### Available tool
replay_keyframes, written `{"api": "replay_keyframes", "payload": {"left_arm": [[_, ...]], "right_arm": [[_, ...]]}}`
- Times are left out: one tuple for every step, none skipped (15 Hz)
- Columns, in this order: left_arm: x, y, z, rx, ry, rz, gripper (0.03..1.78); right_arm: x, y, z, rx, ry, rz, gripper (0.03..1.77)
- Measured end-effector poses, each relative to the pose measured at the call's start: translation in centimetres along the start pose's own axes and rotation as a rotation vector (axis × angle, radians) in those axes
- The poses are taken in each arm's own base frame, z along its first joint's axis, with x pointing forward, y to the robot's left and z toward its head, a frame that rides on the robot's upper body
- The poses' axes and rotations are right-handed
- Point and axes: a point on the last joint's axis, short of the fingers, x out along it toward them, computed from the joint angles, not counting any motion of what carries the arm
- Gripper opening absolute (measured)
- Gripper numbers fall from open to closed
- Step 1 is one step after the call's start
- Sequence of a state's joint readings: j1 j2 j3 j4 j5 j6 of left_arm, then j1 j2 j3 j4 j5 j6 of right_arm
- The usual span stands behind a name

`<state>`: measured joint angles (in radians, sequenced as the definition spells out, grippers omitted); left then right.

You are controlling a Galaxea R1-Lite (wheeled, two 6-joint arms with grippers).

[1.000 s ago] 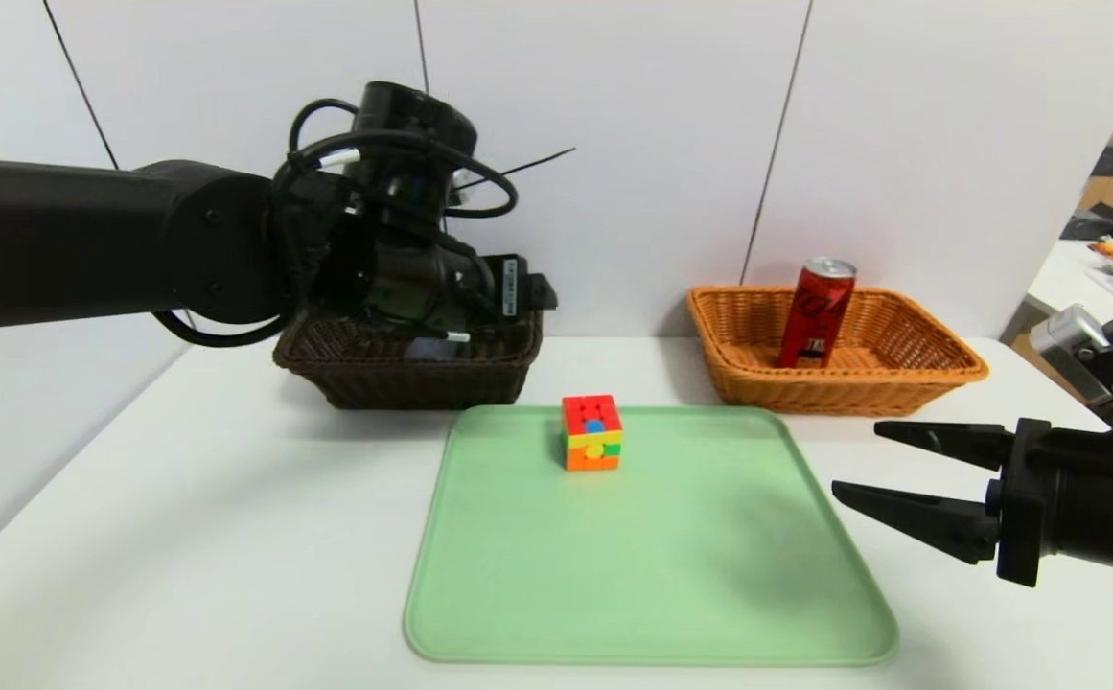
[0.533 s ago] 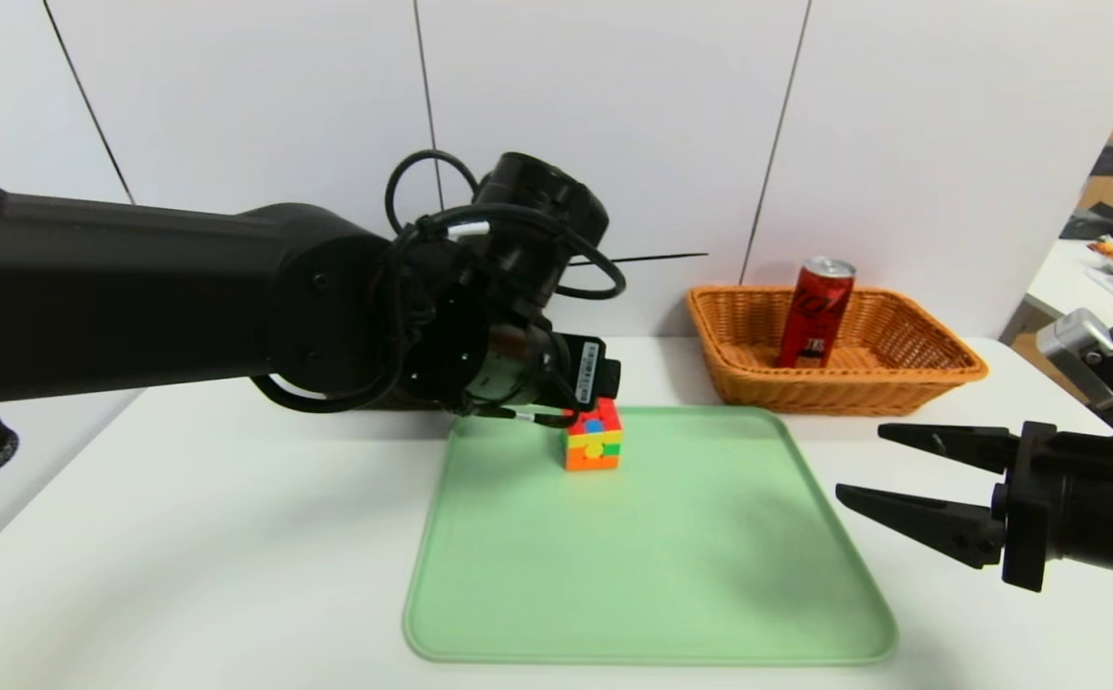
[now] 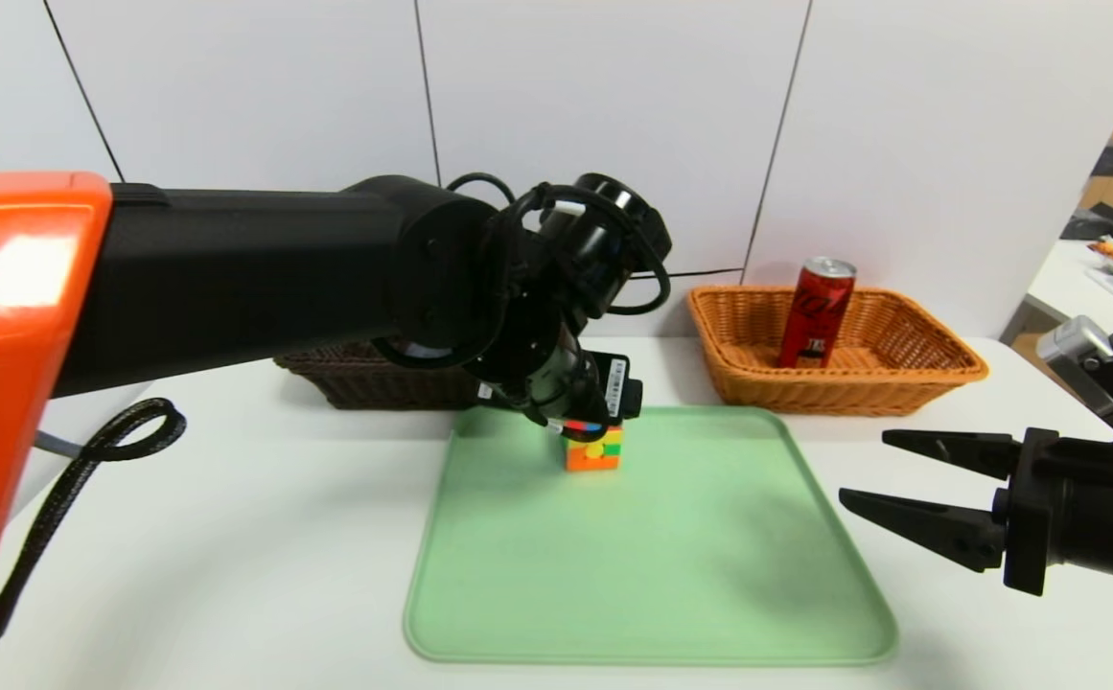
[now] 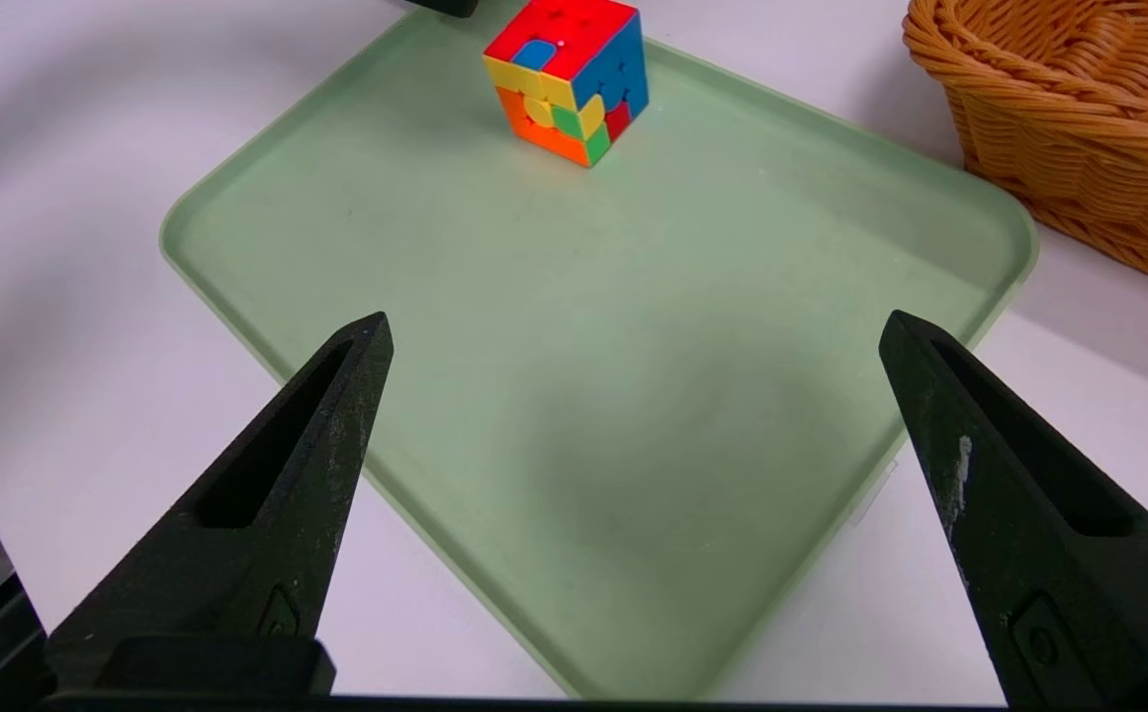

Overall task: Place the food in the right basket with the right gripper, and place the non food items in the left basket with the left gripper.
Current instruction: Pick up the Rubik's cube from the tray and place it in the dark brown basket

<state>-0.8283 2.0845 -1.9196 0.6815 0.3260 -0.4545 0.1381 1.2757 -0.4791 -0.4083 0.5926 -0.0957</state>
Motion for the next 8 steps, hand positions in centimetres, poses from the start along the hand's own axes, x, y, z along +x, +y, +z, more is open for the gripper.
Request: {"api": "replay_keyframes", "payload": {"left_arm": [[0.4,-0.2,-0.3,-0.003,0.040,0.016,1.69],[0.9,-0.3,-0.6,-0.002,0.073,0.030,1.69],[1.4,-0.5,-0.8,-0.005,0.088,0.037,1.69],[1.8,-0.6,-1.0,-0.010,0.100,0.044,1.69],[2.1,-0.6,-1.1,-0.010,0.106,0.047,1.69],[2.3,-0.7,-1.2,-0.008,0.109,0.048,1.69],[2.4,-0.8,-1.2,-0.007,0.112,0.048,1.69],[2.5,-0.8,-1.3,-0.008,0.114,0.049,1.69]], "right_arm": [[0.0,0.0,-0.1,0.002,0.003,0.000,1.70],[0.0,0.0,-0.2,0.005,0.006,-0.001,1.70],[0.0,0.0,-0.3,0.006,0.008,-0.001,1.70],[0.0,0.0,-0.4,0.008,0.010,-0.002,1.70],[0.0,0.0,-0.4,0.008,0.010,-0.002,1.70],[-0.1,0.0,-0.4,0.009,0.011,-0.002,1.70],[-0.1,0.0,-0.5,0.010,0.012,-0.002,1.70],[-0.1,0.0,-0.5,0.009,0.011,-0.002,1.70]]}}
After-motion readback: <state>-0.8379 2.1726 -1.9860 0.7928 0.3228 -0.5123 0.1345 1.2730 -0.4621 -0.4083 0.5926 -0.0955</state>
